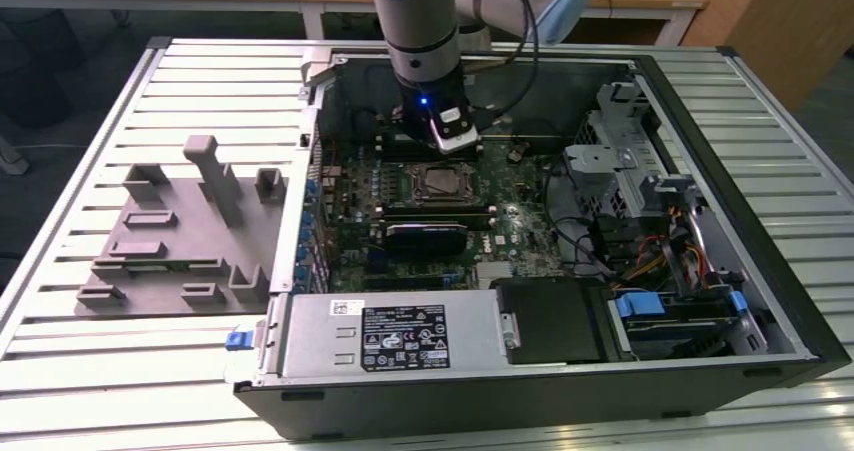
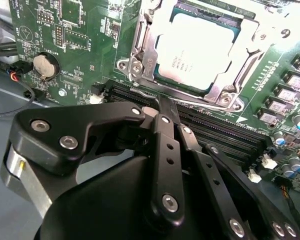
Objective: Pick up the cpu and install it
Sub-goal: 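Install the first cpu locking lever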
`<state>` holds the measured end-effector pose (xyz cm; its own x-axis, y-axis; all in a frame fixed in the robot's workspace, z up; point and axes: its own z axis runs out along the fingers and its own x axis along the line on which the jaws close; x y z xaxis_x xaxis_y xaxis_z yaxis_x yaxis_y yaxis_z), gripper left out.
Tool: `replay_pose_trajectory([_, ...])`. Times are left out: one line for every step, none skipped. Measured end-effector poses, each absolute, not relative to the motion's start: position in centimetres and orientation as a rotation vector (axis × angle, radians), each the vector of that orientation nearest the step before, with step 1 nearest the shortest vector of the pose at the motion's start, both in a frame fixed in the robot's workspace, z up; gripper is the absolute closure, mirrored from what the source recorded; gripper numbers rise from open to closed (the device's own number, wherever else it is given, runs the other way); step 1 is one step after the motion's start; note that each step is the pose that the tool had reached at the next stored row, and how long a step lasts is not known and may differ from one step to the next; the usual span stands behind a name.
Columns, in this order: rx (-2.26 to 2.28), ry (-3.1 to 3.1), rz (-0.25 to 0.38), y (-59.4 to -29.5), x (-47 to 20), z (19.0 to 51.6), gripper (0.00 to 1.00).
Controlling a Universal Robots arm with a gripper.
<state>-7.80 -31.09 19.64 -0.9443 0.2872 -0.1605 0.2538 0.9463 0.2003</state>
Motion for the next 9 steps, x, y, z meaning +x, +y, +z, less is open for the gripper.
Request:
replay_pose_trajectory([0.409, 2.913, 0.262, -31.09, -7.80, 19.61, 0.89])
replay_pose_trajectory([0.409, 2.913, 0.260, -31.09, -7.81, 19.58, 0.89])
replay_pose_trajectory([0.409, 2.913, 0.259, -31.09, -7.81, 19.55, 0.89])
replay_pose_trajectory([0.408, 2.913, 0.257, -31.09, -7.80, 19.52, 0.89])
replay_pose_trajectory([0.408, 2.913, 0.256, -31.09, -7.81, 19.48, 0.89])
replay_pose_trajectory([0.408, 2.913, 0.254, -31.09, -7.81, 19.45, 0.89])
replay_pose_trajectory([0.408, 2.913, 0.253, -31.09, -7.81, 19.42, 0.89])
replay_pose_trajectory([0.408, 2.913, 0.251, -31.09, -7.80, 19.39, 0.89])
replay_pose_trajectory([0.408, 2.913, 0.250, -31.09, -7.80, 19.36, 0.89])
